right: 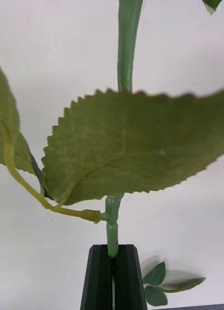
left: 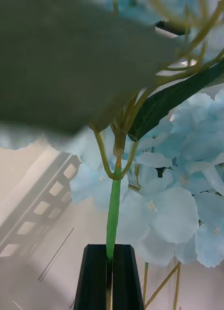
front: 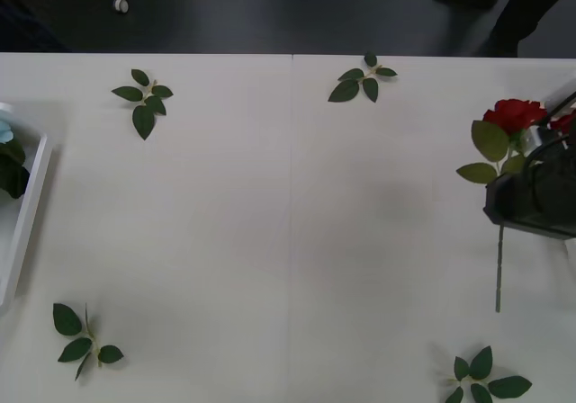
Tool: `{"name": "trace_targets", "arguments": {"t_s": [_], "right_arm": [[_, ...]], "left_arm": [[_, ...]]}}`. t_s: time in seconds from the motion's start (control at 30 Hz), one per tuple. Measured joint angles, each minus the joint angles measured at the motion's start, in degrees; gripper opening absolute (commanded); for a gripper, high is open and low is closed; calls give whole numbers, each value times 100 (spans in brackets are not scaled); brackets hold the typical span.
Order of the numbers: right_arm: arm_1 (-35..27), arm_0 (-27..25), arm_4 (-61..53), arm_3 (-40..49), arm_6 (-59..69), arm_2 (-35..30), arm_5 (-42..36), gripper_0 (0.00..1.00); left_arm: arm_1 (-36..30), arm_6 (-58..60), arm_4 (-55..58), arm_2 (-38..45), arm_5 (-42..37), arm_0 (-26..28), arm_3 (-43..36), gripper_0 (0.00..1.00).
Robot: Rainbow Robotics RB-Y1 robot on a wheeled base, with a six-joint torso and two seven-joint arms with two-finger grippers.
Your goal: Put the red flowers into the right box and the blue flowers into the left box
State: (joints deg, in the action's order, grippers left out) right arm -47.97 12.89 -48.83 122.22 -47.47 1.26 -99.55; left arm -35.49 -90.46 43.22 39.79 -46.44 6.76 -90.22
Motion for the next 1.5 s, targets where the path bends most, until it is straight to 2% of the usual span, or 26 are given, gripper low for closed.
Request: {"name": "trace_targets", "arguments": {"t_s": [0.07, 0.13, 0.2, 0.3, 0.47, 0.63, 0.73, 0.83, 0.97, 1.13, 1.3, 1.5], "right_arm": [[-154, -4, -220, -3, 0, -378, 0, 0], [-335, -4, -380, -41, -3, -710, 0, 0], [-561, -4, -478, -146, -33, -931, 4, 0], [-932, -4, -494, -473, -508, -1039, 122, 0], [-1431, -4, -702, -1421, -1254, -1101, 584, 0], [-1811, 13, -709, -2532, -1711, -1117, 1109, 0], [-1885, 145, -633, -3216, -2611, -1118, 1198, 0], [-1882, 334, -306, -3741, -2891, -1116, 1400, 0], [-1882, 485, 44, -4201, -3057, -1116, 1858, 0], [-1878, 518, 330, -4674, -4031, -1115, 2364, 0], [-1876, 518, 496, -5009, -4038, -829, 2946, 0], [-1875, 518, 496, -5165, -4038, -287, 3356, 0]], "left_arm": [[0, 0, -1, -50, 0, 0, 0, 56], [0, 0, -1, -93, 0, 0, 0, 78], [0, 0, -1, -132, 0, 0, 0, 90], [0, 0, 36, -166, 0, 0, -3, 100], [0, 0, 455, -186, 0, 36, -171, 100], [0, -1, 928, -321, 0, 359, -799, 100], [0, -1, 1253, -497, 0, 583, -1169, 100], [0, -3, 1610, -628, -70, 717, -1477, 100], [0, -241, 1894, -668, -849, 739, -1934, 100], [0, -1129, 2406, -669, -1769, 695, -2381, 100], [0, -1407, 3193, -685, -2596, 350, -2422, 100], [0, -2813, 3788, -876, -3460, -167, -2422, 100]]}}
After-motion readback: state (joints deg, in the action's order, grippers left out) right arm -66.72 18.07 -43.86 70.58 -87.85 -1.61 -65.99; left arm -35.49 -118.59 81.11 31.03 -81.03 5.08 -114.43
